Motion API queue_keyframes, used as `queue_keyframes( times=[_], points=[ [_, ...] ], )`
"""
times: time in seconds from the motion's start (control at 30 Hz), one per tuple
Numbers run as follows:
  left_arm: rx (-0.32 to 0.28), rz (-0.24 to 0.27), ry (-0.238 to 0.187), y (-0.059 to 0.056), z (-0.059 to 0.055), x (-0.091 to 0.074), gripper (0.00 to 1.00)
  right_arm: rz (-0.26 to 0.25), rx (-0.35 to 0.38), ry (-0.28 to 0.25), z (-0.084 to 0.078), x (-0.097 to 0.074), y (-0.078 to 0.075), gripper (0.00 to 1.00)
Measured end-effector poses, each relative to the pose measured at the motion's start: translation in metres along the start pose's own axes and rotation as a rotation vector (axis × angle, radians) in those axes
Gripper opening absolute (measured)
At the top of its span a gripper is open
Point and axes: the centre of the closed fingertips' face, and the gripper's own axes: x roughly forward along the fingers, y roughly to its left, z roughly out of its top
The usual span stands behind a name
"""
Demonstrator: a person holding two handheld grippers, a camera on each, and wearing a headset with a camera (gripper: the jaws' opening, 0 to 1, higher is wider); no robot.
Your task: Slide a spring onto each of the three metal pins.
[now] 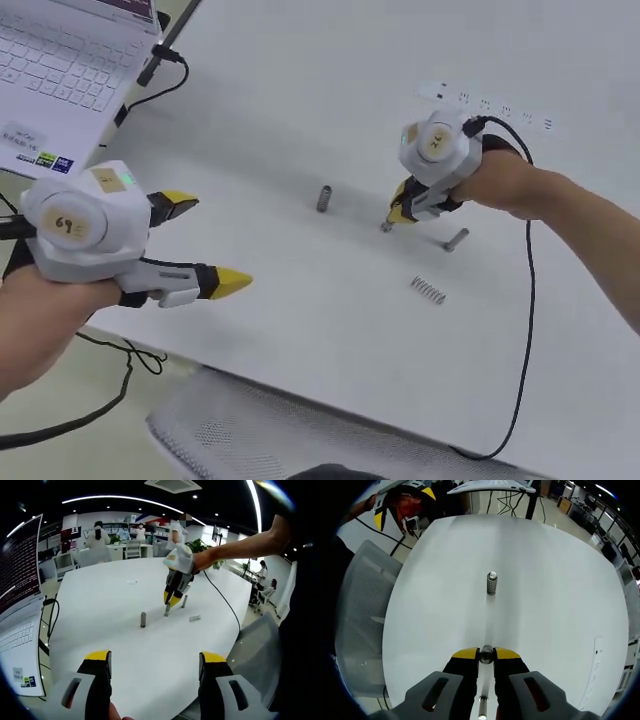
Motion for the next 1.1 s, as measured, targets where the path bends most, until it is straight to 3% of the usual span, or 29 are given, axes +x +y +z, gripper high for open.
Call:
queue_keyframes(
  times=[1.1],
  points=[
    [-0.009,0.005,0.01,0.003,-0.005,0.0,0.67,0.019,0.006,0.02,-0.004,0.002,0.016,0.13]
  ],
)
